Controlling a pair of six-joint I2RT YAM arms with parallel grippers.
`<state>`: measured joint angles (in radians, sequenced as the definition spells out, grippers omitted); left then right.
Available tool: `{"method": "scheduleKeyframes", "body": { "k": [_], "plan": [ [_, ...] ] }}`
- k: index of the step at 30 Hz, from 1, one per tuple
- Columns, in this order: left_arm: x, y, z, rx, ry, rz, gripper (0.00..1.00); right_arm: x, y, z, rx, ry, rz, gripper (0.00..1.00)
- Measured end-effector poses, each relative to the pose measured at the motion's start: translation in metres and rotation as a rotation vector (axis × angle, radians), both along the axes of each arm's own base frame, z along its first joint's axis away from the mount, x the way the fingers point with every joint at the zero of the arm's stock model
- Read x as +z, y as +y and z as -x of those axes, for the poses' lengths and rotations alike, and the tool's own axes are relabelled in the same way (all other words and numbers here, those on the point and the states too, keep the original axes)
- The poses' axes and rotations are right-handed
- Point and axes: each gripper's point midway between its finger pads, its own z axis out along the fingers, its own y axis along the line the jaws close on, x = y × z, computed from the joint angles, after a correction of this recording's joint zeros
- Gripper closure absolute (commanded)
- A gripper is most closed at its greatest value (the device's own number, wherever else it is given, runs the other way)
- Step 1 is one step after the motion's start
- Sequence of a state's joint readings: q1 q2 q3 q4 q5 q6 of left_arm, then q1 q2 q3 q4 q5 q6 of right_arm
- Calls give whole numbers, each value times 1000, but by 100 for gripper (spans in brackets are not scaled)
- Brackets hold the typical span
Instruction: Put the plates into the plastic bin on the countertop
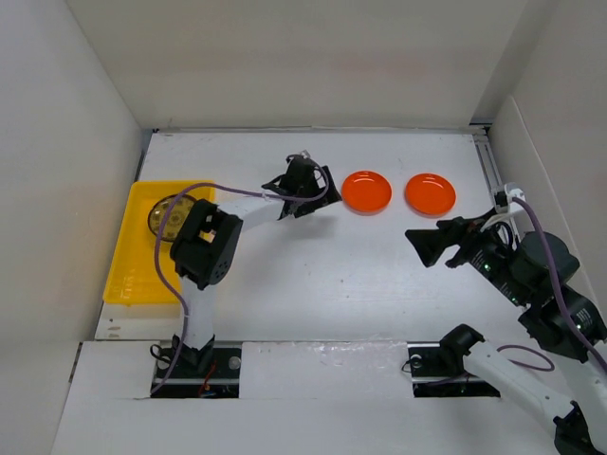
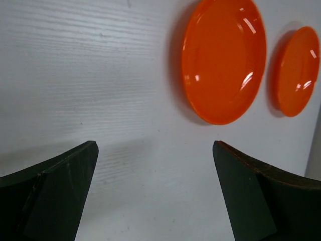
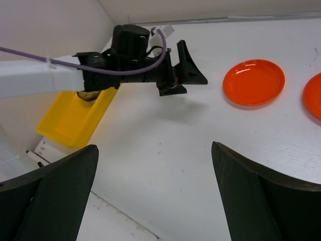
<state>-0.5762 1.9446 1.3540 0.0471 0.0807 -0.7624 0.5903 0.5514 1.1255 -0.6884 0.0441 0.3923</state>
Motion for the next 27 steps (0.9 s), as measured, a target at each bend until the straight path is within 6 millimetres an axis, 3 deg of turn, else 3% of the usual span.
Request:
{"method": "scheduleKeyframes", "body": {
  "k": [3, 7, 10, 13, 17, 18, 21, 24, 27],
  "plan": [
    [-40, -8, -2, -22, 65, -18, 1, -4, 1, 0, -1, 12, 0, 0],
    [-26, -29, -27, -51, 11, 66, 4, -2, -2, 4, -1, 3, -8, 0],
    [-38, -44, -40, -66, 17, 104, 16, 0, -7, 10, -6, -9, -15, 0],
    [-38, -60, -54, -83, -1, 164, 23, -2, -12, 11, -29, -1, -20, 0],
    [-43, -67, -60, -80, 14, 184, 54, -9, -15, 10, -47, 22, -16, 0],
    [-46, -69, -63, -80, 27, 180, 70, -11, -15, 10, -49, 28, -12, 0],
    [-56, -72, -68, -74, 52, 174, 80, -15, -15, 10, -50, 42, -6, 0],
    [-60, -74, -69, -69, 71, 175, 100, -15, -15, 11, -51, 44, -13, 0],
    [-60, -72, -71, -66, 85, 180, 100, -15, -15, 11, -52, 48, -16, 0]
  ]
}}
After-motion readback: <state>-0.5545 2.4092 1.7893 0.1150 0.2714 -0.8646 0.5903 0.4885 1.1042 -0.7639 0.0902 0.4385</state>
